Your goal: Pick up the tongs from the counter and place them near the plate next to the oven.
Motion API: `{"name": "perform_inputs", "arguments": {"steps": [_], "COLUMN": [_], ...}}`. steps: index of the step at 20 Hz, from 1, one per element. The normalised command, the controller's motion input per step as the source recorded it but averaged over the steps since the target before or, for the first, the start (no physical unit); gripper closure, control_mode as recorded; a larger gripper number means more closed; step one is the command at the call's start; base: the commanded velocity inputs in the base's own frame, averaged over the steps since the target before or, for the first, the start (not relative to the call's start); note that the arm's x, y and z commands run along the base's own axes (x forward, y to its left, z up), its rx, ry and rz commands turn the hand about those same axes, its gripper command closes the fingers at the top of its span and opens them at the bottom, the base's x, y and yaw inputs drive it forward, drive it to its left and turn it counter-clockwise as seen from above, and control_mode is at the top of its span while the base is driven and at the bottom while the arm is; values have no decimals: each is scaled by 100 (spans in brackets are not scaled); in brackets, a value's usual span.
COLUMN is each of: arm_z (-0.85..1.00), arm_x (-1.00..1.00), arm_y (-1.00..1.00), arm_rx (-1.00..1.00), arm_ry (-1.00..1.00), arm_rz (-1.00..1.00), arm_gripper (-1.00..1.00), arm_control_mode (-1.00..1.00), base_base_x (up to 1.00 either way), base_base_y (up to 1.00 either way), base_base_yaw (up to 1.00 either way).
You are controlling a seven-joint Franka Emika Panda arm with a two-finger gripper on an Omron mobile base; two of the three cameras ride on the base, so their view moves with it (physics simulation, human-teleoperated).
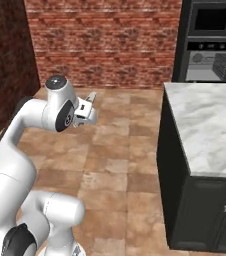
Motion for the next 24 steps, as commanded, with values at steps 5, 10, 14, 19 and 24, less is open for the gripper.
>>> {"name": "perform_inputs", "arguments": {"steps": [5,10,14,19,24], "arm_z": [0,0,0,0,0], "arm_x": [0,0,0,0,0], "arm_y": [0,0,0,0,0], "arm_rx": [0,0,0,0,0], "arm_ry": [0,0,0,0,0], "arm_rz": [0,0,0,0,0], "arm_gripper": [100,100,100,100,100], "arm_control_mode": [100,100,100,100,100], "base_base_x": [100,100,100,100,100], "base_base_y": [24,-13,-29,-12,0], "base_base_yaw": [35,7,-10,-17,-22]}}
